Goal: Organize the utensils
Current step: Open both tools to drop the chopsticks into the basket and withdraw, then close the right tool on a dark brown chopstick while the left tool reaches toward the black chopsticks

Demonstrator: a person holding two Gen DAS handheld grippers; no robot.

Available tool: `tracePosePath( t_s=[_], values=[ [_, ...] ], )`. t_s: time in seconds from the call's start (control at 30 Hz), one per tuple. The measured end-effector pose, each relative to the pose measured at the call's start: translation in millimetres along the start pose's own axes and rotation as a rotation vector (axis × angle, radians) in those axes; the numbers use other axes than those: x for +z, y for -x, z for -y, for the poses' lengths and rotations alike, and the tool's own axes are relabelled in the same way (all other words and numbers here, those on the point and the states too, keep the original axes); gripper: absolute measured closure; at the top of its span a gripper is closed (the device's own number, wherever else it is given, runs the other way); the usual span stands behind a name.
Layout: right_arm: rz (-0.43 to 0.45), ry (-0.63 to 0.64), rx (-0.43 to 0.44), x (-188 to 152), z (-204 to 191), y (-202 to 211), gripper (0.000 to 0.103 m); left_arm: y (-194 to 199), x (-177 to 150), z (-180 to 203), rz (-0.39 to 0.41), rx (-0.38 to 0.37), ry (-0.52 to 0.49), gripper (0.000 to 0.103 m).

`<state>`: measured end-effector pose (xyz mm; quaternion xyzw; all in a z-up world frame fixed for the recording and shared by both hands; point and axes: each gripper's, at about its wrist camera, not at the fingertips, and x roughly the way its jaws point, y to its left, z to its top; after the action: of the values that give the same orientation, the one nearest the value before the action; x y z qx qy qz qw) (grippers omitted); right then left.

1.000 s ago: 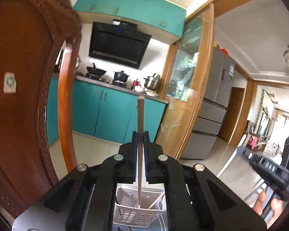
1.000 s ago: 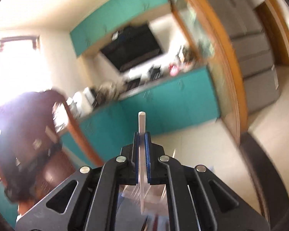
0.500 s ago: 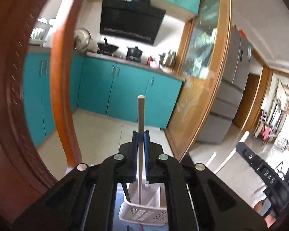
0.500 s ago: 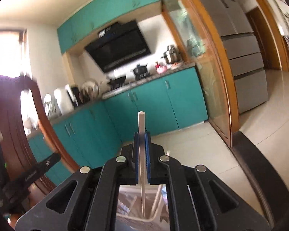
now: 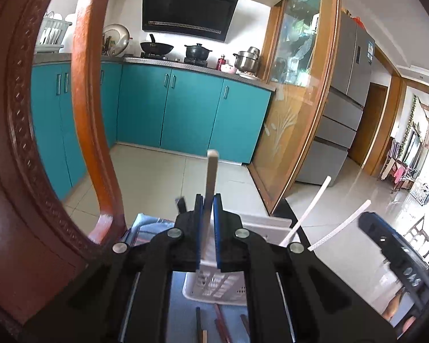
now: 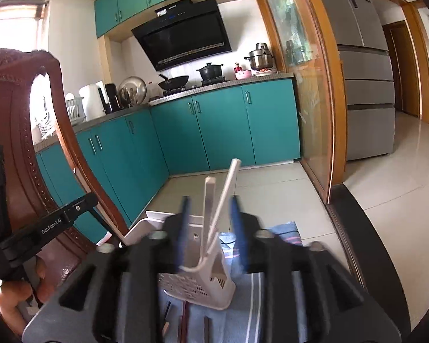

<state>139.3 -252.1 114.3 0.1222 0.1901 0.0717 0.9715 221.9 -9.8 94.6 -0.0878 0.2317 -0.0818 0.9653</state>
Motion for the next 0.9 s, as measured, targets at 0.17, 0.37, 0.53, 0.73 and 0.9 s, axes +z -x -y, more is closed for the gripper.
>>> tracePosePath(
  t_s=[0.17, 0.37, 0.53, 0.73, 0.9],
  values=[
    [0.023, -0.059, -0.052, -15.8, 26.8, 24.5, 0.055, 20.1, -11.8, -5.7, -0.001, 0.012, -0.023, 0.091],
    [-0.159, -0.176, -0.168, -44.6, 63.8, 10.2, 0.055, 44.0, -45.9, -17.7, -0.014, 0.037, -0.009, 0.072],
    [-0.524, -0.212, -0.177, -100.7, 69.6, -43.4, 0.055, 21.4, -92.2, -26.0, -0.219, 0.132, 0.013, 0.065],
    [-0.706, -0.072, -0.101, -151.7, 22.3, -76.8, 0.055, -12.9, -123.2, -40.3, -0.437, 0.176, 0.086, 0.059],
    [-0.706, 0.092, -0.117, -164.9, -16.6, -86.9, 0.054, -12.5, -120.8, -43.5, -0.448, 0.182, 0.091, 0.047]
  ],
)
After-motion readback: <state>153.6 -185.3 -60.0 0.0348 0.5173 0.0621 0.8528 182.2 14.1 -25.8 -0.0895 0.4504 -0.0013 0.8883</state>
